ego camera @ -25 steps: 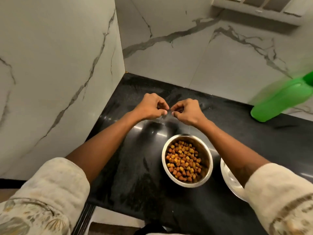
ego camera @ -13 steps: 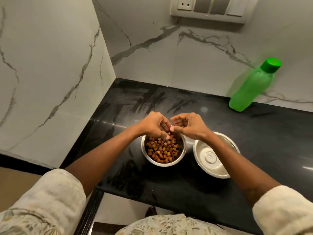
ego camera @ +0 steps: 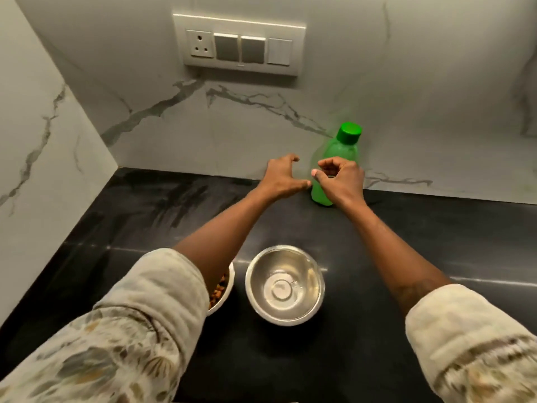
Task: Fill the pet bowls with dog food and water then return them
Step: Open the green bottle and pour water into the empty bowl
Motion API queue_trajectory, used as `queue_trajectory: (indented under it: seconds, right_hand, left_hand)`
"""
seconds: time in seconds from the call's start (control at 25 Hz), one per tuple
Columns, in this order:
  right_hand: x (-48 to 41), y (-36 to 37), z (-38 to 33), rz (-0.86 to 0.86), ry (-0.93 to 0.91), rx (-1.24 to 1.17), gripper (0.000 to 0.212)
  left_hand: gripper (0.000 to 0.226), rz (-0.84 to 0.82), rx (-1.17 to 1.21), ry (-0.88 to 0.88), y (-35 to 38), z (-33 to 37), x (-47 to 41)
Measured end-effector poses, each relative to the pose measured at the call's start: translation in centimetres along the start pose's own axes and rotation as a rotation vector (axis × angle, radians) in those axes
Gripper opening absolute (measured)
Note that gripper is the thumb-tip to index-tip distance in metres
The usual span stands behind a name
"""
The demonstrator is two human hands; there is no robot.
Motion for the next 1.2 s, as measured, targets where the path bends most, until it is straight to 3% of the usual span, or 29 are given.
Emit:
queue_trajectory:
  seconds: [0.28, 0.44, 0.52, 0.64, 0.76, 0.88, 1.12, 1.2]
  right_hand:
    - [-4.1, -6.6, 1.9, 0.195, -0.021, 0.075, 0.046]
    - [-6.0, -5.7, 3.2, 0.044, 0.06, 0.191, 0.086]
    - [-6.2, -4.9, 3.6, -0.029, 0.076, 0.248, 0.094]
    - [-5.8, -5.4, 3.5, -0.021, 0.088, 0.282, 0.086]
    - [-4.2, -6.3, 1.7, 0.044, -0.013, 0.312, 0.066]
    - [-1.2, -6.7, -0.2, 0.118, -0.073, 0.285, 0.061]
    - [4.0, -8.8, -6.1, 0.21, -0.186, 0.103, 0.048]
    - [5.7, -8.6, -8.3, 0.179, -0.239, 0.091, 0.048]
  left_hand:
    - [0.09, 0.048, 0.059, -0.027, 4.4, 6.3, -7.0]
    - [0.073, 0.141, 0.141, -0.071, 5.9, 6.8, -8.2]
    - [0.064, 0.19, 0.147, -0.063, 6.2, 6.8, -7.6]
    - [0.07, 0.196, 0.17, -0.009, 6.4, 7.0, -6.6]
    - [0.085, 0.182, 0.167, -0.022, 6.5, 6.3, -5.1]
    - [0.091, 0.192, 0.199, 0.02, 6.4, 6.0, -2.0]
    - [0.102, 0.458, 0.288, 0.058, 2.5, 7.1, 7.0]
    - [0.105, 0.55, 0.198, 0.077, -0.2, 7.4, 9.6]
Point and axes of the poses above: each hand's wrist, its own x-axis away from the middle knuckle, its own y-axis out of the palm, z = x × y, the point moved 10 cm from there along -x, towards the middle knuckle, and after that the axes turned 6 degrees about -z, right-handed, at the moved point
